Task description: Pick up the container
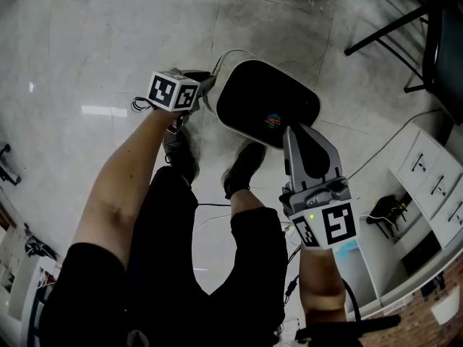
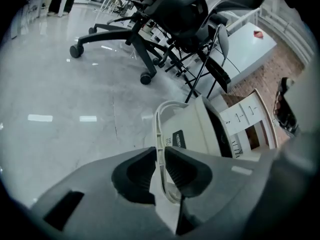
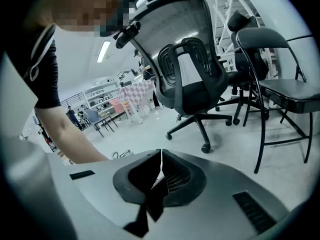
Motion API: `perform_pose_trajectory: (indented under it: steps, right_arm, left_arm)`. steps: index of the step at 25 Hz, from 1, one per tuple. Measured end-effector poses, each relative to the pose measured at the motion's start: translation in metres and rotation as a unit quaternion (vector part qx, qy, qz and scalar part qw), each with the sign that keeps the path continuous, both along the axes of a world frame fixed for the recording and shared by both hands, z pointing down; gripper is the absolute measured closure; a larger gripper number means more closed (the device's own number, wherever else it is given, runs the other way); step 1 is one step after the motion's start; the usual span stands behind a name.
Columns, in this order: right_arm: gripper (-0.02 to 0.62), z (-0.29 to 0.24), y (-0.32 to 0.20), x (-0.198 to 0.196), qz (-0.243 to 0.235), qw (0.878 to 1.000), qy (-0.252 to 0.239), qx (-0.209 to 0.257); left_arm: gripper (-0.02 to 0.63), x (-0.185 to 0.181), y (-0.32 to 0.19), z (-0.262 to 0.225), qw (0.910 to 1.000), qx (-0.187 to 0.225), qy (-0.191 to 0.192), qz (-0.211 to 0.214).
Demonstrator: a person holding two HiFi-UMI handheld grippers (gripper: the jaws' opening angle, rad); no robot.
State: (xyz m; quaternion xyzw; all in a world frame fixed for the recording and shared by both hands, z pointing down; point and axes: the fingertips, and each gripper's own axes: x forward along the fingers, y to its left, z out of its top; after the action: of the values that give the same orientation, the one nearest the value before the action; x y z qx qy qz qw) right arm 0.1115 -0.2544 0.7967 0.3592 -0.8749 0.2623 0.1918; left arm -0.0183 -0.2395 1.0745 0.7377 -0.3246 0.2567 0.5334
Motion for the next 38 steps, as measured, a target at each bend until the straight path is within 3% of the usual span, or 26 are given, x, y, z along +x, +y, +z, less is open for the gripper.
perform_pose_trajectory:
  steps: [11, 21, 23, 25, 29, 35, 36, 38]
  right_arm:
    - [0.586, 0.028, -0.007, -0.022, 0.005, 0.998, 0.031, -0.058]
    - [0.584, 0.077, -0.013, -0.049, 0.008, 0.991, -0.01, -0.135]
    - [0.572, 0.085, -0.014, -0.06, -0.004, 0.989, -0.018, -0.15]
    - [0.475, 0.092, -0.016, -0.072, -0.013, 0.986, -0.025, -0.163]
    - [0.436, 0.109, -0.018, -0.081, 0.012, 0.974, -0.06, -0.217]
    - [0.431, 0.105, -0.021, -0.09, 0.008, 0.967, -0.092, -0.239]
    - [0.465, 0.104, -0.021, -0.088, 0.011, 0.965, -0.097, -0.244]
    - [0.469, 0.099, -0.02, -0.081, 0.017, 0.962, -0.108, -0.25]
  left_arm:
    - [0.538, -0.007, 0.004, -0.083, 0.9965, 0.067, -0.045, -0.022]
    - [0.545, 0.008, 0.005, -0.131, 0.9862, 0.154, -0.053, -0.029]
    - [0.555, 0.011, 0.006, -0.141, 0.9852, 0.161, -0.04, -0.042]
    - [0.557, 0.015, 0.005, -0.153, 0.9838, 0.169, -0.024, -0.054]
    - [0.557, 0.026, 0.007, -0.169, 0.9809, 0.184, -0.006, -0.061]
    - [0.557, 0.046, 0.01, -0.196, 0.976, 0.206, 0.045, -0.055]
    - [0.557, 0.05, 0.012, -0.2, 0.9758, 0.207, 0.048, -0.05]
    - [0.557, 0.057, 0.014, -0.206, 0.977, 0.204, 0.049, -0.04]
